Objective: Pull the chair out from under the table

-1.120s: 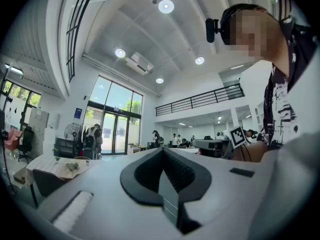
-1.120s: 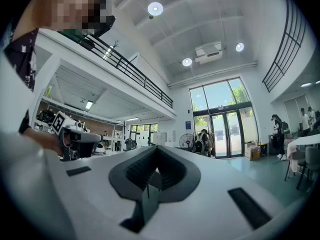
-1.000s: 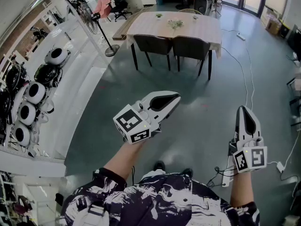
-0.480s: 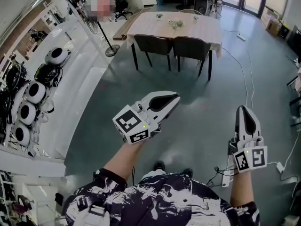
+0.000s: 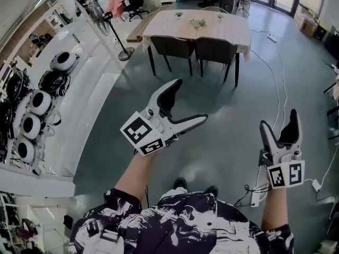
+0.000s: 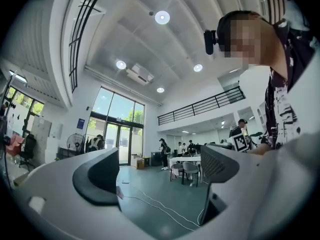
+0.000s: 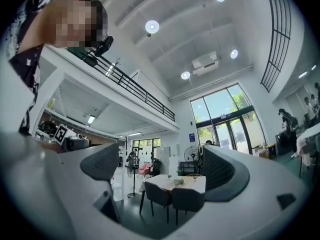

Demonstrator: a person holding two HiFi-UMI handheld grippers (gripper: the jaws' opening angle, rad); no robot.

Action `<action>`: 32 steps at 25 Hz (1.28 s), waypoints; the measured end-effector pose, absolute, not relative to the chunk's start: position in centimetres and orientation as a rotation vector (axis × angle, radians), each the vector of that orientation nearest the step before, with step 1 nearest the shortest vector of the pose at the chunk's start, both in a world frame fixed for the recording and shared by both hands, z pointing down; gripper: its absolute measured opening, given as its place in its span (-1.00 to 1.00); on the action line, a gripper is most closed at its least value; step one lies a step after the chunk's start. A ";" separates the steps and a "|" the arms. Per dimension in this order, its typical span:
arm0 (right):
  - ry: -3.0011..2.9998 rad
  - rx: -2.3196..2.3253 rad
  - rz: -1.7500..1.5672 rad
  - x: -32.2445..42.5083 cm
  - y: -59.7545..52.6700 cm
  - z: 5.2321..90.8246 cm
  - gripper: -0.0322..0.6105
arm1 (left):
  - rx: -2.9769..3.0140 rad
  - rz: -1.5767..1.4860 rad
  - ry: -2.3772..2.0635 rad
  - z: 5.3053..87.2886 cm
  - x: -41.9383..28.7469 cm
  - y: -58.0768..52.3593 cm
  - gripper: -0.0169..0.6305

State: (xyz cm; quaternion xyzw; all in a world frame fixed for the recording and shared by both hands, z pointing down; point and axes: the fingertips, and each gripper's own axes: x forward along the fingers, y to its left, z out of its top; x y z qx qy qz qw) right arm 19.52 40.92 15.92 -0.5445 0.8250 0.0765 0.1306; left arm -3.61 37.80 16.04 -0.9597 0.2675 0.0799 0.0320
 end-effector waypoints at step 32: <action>2.418 -1.592 0.223 16.9 20.6 16.7 0.53 | -2.978 0.151 0.722 18.9 -4.8 18.0 0.54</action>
